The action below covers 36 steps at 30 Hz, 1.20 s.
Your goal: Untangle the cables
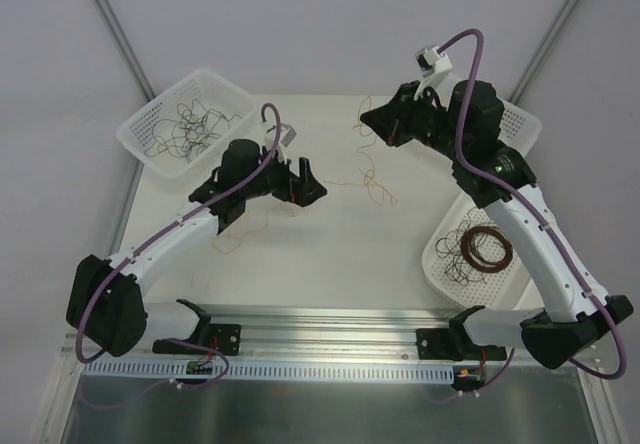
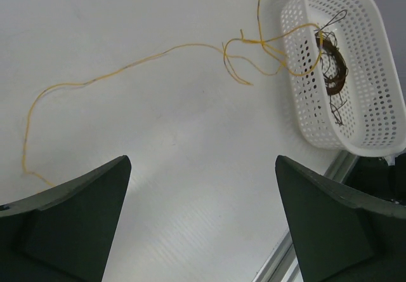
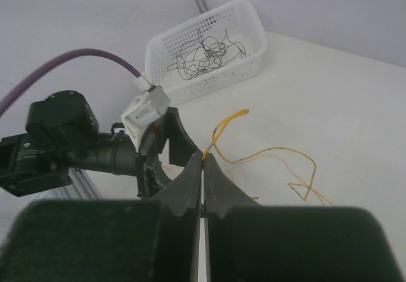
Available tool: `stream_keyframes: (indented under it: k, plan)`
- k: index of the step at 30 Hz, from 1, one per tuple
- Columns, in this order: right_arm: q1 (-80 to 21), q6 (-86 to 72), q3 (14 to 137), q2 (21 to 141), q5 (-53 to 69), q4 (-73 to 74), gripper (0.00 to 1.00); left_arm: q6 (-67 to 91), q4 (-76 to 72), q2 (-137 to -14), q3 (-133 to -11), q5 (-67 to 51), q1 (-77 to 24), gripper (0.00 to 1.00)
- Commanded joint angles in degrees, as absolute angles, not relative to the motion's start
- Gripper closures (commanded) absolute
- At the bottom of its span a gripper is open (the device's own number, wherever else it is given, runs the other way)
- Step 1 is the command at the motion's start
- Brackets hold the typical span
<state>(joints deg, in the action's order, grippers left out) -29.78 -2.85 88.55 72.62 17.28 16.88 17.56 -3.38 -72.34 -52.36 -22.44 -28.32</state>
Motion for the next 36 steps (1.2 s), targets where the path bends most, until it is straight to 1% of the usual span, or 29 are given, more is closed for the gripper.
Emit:
stream_keyframes:
  k: [1, 4, 7, 10, 13, 14, 15, 20, 23, 33, 36]
  plan:
    - [-30.8, -6.6, 91.1, 72.7, 17.4, 9.9, 0.99, 20.0, -17.4, -75.9, -53.5, -24.0, -31.3, 0.01]
    - [-32.3, -7.3, 91.1, 72.9, 14.7, 8.5, 0.99, 24.2, -22.4, -78.7, -53.9, -23.1, -33.5, 0.01]
    - [-33.1, -8.6, 90.8, 73.2, 13.4, 7.0, 0.99, 24.4, -26.0, -80.9, -53.4, -20.7, -36.0, 0.01]
    - [-33.7, -10.1, 90.5, 73.6, 13.3, 5.7, 0.99, 25.2, -29.7, -83.5, -53.1, -21.4, -36.6, 0.01]
    - [-34.2, -10.6, 90.6, 73.7, 13.0, 4.9, 0.99, 25.8, -33.7, -85.7, -52.1, -21.9, -37.0, 0.04]
    - [-34.4, -10.7, 90.5, 73.7, 12.9, 4.7, 0.99, 26.9, -34.7, -86.1, -51.2, -21.7, -37.2, 0.07]
    - [-34.7, -10.9, 90.6, 73.8, 12.8, 4.7, 0.99, 27.9, -36.9, -86.7, -50.7, -21.6, -37.2, 0.08]
    - [-36.2, -11.2, 90.5, 74.0, 11.3, 4.5, 0.99, 30.7, -39.0, -88.0, -50.3, -19.2, -38.0, 0.10]
    - [-36.9, -11.2, 90.4, 74.3, 9.8, 4.5, 0.99, 32.6, -39.1, -89.3, -50.8, -17.1, -38.4, 0.12]
    - [-39.8, -11.2, 90.8, 74.8, 5.0, 4.7, 0.99, 35.4, -39.4, -91.7, -50.4, -12.2, -40.8, 0.27]
    - [-40.5, -11.2, 91.0, 74.9, 5.0, 4.9, 0.99, 36.4, -39.3, -91.8, -49.3, -9.8, -40.8, 0.34]
